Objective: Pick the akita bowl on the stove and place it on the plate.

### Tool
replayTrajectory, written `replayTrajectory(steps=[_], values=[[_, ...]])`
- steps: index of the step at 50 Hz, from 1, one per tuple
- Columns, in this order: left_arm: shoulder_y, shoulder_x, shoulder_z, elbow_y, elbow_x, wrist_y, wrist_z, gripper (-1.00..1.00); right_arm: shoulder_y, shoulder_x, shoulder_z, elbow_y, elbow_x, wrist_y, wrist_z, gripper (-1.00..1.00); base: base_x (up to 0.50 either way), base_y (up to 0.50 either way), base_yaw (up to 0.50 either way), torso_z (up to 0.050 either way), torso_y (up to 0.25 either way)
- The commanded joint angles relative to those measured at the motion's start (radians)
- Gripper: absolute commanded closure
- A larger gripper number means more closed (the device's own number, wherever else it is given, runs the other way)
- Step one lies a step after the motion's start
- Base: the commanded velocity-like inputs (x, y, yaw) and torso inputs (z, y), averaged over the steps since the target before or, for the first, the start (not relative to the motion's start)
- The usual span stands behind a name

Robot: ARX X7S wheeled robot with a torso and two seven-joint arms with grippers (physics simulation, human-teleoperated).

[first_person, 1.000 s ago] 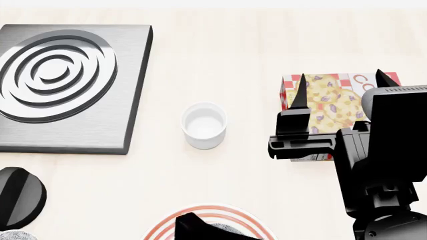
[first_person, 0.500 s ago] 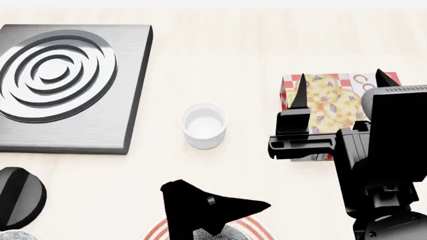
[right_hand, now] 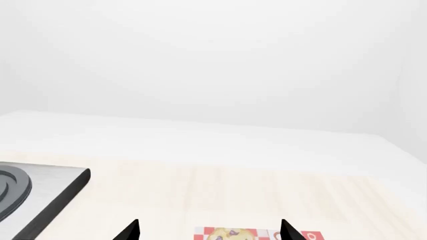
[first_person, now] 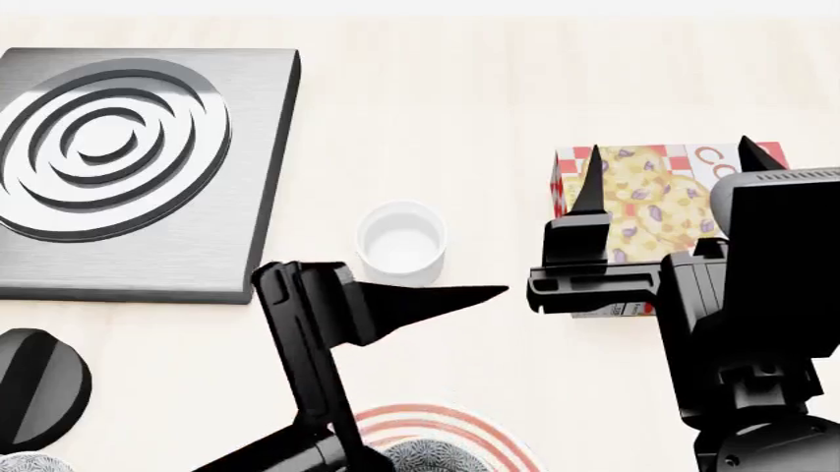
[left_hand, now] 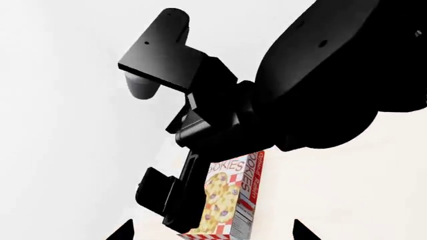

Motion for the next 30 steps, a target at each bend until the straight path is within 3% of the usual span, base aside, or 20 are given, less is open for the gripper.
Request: replayTrajectory(steps=[1, 30], values=[[0.02, 0.038, -0.144, 0.015, -0.051, -0.051, -0.004, -1.0, -0.002, 0.002, -0.004, 0.005, -0.002, -0.008, -0.001, -1.0, 0.0, 0.0, 0.0, 0.0, 0.0], [0.014, 0.143, -0.522, 0.052, -0.187, -0.211, -0.007, -1.0, 0.001, 0.006, -0.004, 0.002, 0.008, -0.004, 0.008, -1.0, 0.0, 0.0, 0.0, 0.0, 0.0]])
